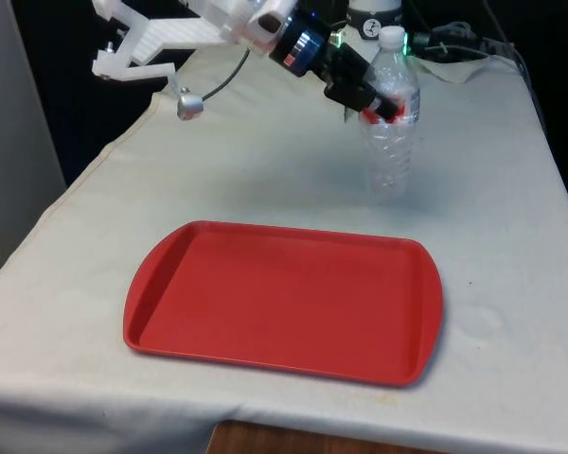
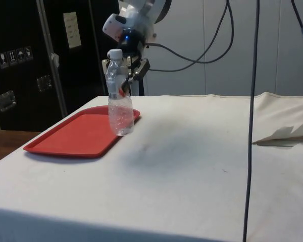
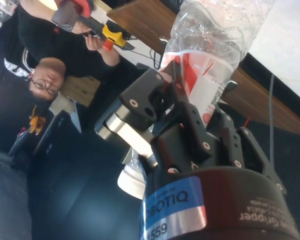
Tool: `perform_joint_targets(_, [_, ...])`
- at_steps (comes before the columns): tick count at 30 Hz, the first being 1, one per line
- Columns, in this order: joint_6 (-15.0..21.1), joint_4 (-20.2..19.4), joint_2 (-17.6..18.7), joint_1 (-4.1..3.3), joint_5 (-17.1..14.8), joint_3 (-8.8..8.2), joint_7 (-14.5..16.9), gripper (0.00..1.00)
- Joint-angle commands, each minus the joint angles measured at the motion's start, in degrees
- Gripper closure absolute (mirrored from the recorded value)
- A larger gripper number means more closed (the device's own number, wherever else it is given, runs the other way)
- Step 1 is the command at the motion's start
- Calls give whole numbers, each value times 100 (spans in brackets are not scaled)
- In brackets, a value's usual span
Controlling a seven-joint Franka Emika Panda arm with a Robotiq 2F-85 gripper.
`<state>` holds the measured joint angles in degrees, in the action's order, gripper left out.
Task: Place the bottle upright on the tray.
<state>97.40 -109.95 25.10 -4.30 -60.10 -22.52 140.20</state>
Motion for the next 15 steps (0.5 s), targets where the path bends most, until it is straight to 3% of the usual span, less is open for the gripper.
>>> perform_joint_targets(1, [23,46,34,11,-34,-6,-46,66])
perform_joint_targets(15, [-40,80,46,0,-201,-80,-126,66])
